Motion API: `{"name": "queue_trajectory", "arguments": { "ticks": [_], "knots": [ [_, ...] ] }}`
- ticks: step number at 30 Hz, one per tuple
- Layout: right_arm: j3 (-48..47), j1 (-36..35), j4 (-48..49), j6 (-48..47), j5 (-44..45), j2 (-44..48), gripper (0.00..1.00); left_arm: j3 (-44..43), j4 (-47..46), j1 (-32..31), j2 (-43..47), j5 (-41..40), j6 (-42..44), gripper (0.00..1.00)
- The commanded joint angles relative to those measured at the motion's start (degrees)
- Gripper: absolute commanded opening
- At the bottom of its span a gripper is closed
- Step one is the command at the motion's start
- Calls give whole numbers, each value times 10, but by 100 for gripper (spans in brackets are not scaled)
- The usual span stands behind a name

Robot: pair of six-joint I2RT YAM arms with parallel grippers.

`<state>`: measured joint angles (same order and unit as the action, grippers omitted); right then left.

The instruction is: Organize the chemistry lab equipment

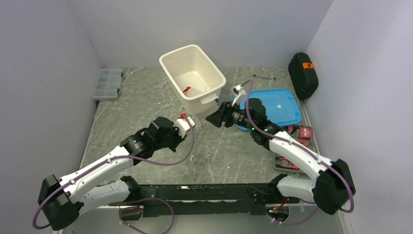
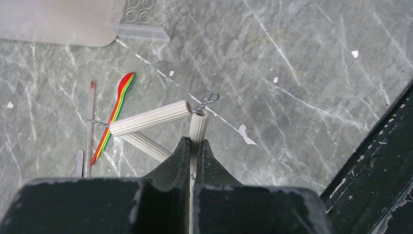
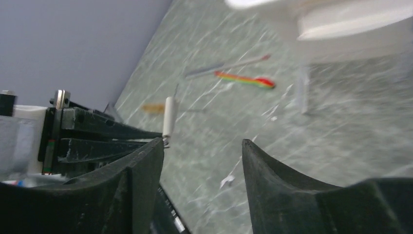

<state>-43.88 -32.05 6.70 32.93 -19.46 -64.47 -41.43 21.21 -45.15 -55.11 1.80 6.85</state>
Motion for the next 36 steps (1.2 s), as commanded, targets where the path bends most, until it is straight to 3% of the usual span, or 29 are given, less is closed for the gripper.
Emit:
{"name": "queue_trajectory", "arguments": {
  "ticks": [1,10,36],
  "knots": [
    [-28,-44,58,54,-63,-70,59,-5,-27,-24,-1,17,16,0],
    [-71,-74,122,127,-140,-196,49,-6,-26,-39,-8,18,19,0],
    [-134,-114,21,79,-144,-253,43,-2,-38,-38,-1,2,13,0]
  ]
}}
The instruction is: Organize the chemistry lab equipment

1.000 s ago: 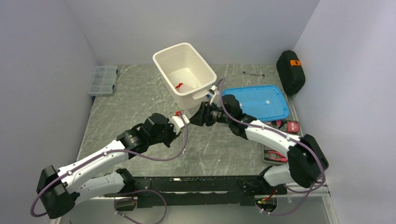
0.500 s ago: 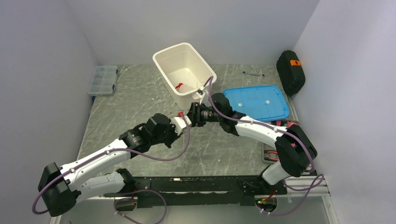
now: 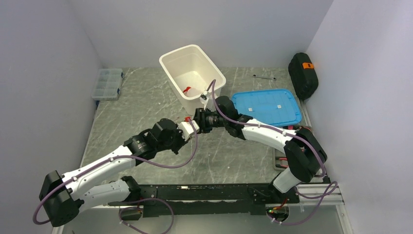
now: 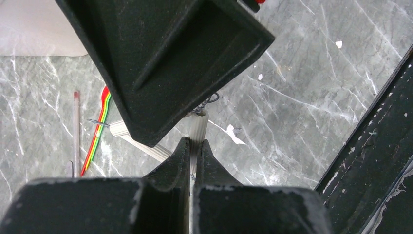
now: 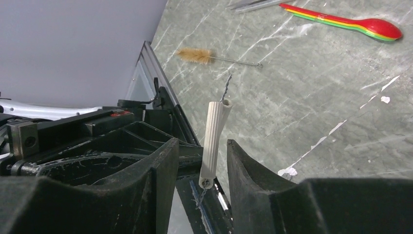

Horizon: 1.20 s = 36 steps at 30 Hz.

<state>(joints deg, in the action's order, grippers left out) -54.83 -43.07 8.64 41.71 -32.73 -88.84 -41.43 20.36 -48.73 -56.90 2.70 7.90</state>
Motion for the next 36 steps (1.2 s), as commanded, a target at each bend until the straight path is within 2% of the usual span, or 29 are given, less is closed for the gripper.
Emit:
{"name": "queue_trajectory", "arguments": {
  "ticks": [1,9,19,20,21,23,24,25,26,31,33,36],
  "knots": [
    [-25,-5,1,-9,-12,-11,42,-2,-30,-2,17,-7,2,0],
    [-38,-10,-16,-16,-12,-22,33,2,-35,-3,30,-15,-1,0],
    [-49,-17,-44,-32,12,-13,1,-3,-30,-3,32,-24,-6,0],
    [-47,-17,-45,-34,18,-8,0,-4,-28,-3,34,-25,-8,4],
    [-44,-18,-44,-36,26,-2,0,-6,-28,-3,36,-25,-10,22],
    [-33,-17,-35,-43,45,24,0,-6,-28,-3,48,-38,-12,68],
    [-29,-18,-33,-48,55,44,0,-2,-33,-1,60,-41,-16,83],
    [-30,-18,-43,-57,81,71,0,3,-41,1,75,-34,-18,94],
    [-40,-17,-64,-70,108,88,0,10,-51,5,92,-20,-21,99],
    [-108,-8,-192,-147,216,132,0,24,-78,45,167,34,-33,99],
    [-133,7,-230,-171,243,136,0,23,-74,80,184,60,-33,99],
    [-161,35,-235,-183,244,130,0,9,-46,157,187,71,-44,99]
  ]
}}
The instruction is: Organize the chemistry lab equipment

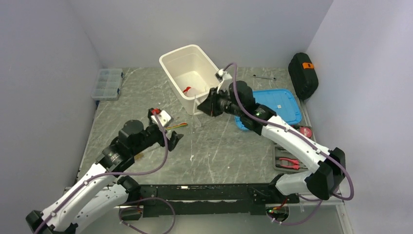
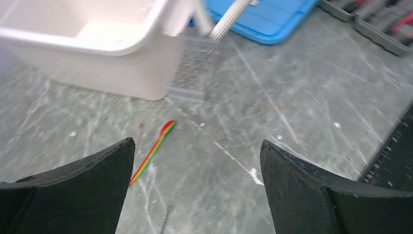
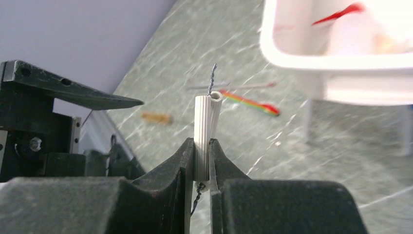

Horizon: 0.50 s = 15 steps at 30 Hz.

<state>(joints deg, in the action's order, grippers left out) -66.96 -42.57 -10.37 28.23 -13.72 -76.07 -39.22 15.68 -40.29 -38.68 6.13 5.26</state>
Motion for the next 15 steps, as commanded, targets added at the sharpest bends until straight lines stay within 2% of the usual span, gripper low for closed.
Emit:
{"name": "queue_trajectory", "arguments": {
  "ticks": [1,6,9,12,15],
  "knots": [
    [-51,36,-45,-52,56,-5,0,-15,8,99,4,29,-25,99],
    [-144,55,-52,-83,94,-63,0,-26,49,217,-15,-8,-64,99],
    [-199,76,-36,-94,77,-118,0,-38,69,268,-37,-29,-87,99],
    [-271,83,-31,-99,76,-200,0,-46,87,295,-50,-44,-101,99],
    [-346,84,-28,-106,75,-282,0,-46,92,296,-40,-59,-101,99]
  ]
}}
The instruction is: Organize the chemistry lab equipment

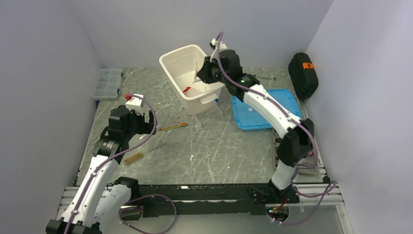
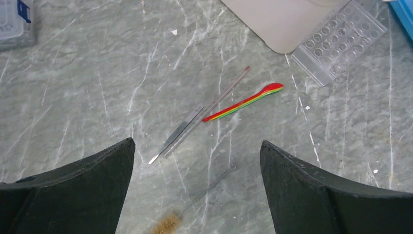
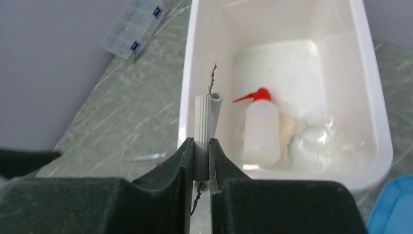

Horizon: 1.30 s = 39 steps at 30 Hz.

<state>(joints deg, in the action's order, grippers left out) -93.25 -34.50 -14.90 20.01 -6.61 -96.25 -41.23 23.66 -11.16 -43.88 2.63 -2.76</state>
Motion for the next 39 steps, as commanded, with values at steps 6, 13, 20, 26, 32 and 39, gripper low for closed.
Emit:
{"name": "queue_trajectory", "arguments": {
  "ticks": [6,13,20,26,32,39],
  "knots": [
    [-248,5,-20,-59,-19,-228,0,-21,7,4,24,-18,-21,99],
    [-388,9,-117,-58,-45,-352,0,-21,4,4,26,-9,-22,99],
    [-366,21,-108,-27,-95,-384,0,-21,4,4,25,-6,-22,99],
    [-383,25,-124,-25,-105,-415,0,-19,1,4,22,-3,-23,99],
    [-358,28,-107,-19,-86,-416,7,-19,0,4,19,-1,-23,99],
    [-359,27,-113,-28,-73,-417,26,-18,-3,4,15,1,-24,100]
  ]
}}
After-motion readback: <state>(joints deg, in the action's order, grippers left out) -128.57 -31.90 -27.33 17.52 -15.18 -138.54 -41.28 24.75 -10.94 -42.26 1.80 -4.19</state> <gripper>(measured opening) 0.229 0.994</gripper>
